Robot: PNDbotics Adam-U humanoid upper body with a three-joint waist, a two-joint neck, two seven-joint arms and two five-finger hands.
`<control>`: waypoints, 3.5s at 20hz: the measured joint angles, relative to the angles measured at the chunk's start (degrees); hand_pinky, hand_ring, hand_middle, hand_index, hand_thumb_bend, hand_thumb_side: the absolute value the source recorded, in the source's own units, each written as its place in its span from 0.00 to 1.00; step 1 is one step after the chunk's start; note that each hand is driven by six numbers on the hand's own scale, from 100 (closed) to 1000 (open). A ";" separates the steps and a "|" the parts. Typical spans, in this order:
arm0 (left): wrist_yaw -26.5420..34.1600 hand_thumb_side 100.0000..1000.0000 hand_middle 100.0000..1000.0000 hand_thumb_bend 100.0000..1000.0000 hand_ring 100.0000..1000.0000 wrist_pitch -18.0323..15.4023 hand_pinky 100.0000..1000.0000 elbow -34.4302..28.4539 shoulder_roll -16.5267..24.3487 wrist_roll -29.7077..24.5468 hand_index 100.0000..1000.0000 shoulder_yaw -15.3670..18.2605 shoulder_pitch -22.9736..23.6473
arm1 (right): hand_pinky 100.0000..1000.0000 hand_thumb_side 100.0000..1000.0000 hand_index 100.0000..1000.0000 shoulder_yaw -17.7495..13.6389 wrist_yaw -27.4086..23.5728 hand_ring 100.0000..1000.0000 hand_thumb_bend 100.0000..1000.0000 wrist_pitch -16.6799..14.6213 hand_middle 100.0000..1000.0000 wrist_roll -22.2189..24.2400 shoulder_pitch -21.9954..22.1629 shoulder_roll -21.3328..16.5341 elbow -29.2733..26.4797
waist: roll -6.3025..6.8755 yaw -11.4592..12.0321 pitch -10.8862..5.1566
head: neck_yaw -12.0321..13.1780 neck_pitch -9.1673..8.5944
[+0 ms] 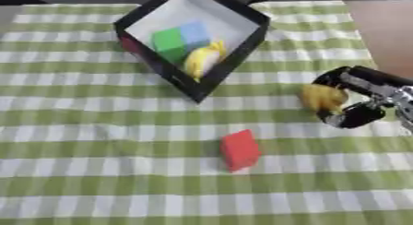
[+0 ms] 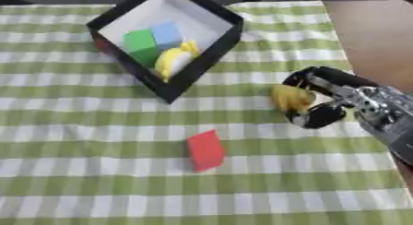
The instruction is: Pick up objects on the table and place them in the box.
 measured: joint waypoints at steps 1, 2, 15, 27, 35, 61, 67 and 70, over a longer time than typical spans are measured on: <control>0.00 0.78 0.76 0.14 0.76 0.01 0.87 0.00 -0.01 -0.02 0.84 0.00 0.00 | 0.77 0.00 0.68 0.01 0.12 0.71 0.00 -0.05 0.56 -0.55 -0.20 0.00 0.08 | 0.00 0.05 0.05 | -0.01 -0.01; 0.00 0.78 0.76 0.14 0.76 0.05 0.87 0.00 -0.01 -0.06 0.84 -0.01 0.00 | 0.76 0.00 0.66 0.02 0.39 0.70 0.00 -0.14 0.54 -1.16 -0.30 0.00 0.10 | 0.00 0.13 0.06 | -0.02 -0.03; -0.05 0.79 0.76 0.14 0.76 -0.04 0.87 -0.01 -0.01 -0.50 0.84 -0.01 0.00 | 0.74 0.00 0.58 -1.40 0.63 0.62 0.00 -2.46 0.46 -4.11 -0.28 -1.65 -6.16 | 0.00 -0.04 0.16 | 0.28 -0.38; -0.60 0.72 0.76 0.14 0.76 -0.51 0.86 -0.40 2.58 -1.63 0.84 -0.86 -2.21 | 0.76 0.00 0.58 -3.79 -5.32 0.61 0.00 -1.37 0.45 4.02 -19.00 -3.27 -13.75 | -0.04 2.25 -2.41 | -1.02 0.69; -0.40 0.64 0.77 0.16 0.76 -2.06 0.86 -2.10 6.66 -2.88 0.84 -1.39 -6.76 | 0.77 0.00 0.58 1.82 2.01 0.61 0.00 -6.66 0.45 11.81 -35.17 10.52 4.25 | -0.86 4.14 -2.57 | -3.09 1.14; -0.40 0.60 0.76 0.17 0.76 -6.49 0.85 -2.18 7.40 -4.89 0.84 -2.18 -13.62 | 0.86 0.23 0.89 1.03 22.25 0.85 0.35 -22.31 0.77 8.73 -38.56 28.77 34.01 | -2.38 9.86 -2.11 | -6.89 0.01; -0.40 0.61 0.76 0.17 0.76 -6.46 0.85 -2.18 7.40 -4.85 0.84 -2.18 -13.42 | 0.86 0.23 0.89 -0.14 23.20 0.86 0.30 -21.70 0.79 8.53 -38.59 28.72 32.66 | -2.38 9.17 -2.11 | -6.75 0.06; -0.41 0.61 0.76 0.17 0.76 -6.24 0.85 -2.18 7.39 -4.58 0.84 -2.14 -12.59 | 0.86 0.24 0.89 -1.25 20.77 0.87 0.25 -19.62 0.81 7.47 -38.62 28.06 29.67 | -2.38 8.58 -2.11 | -6.43 0.27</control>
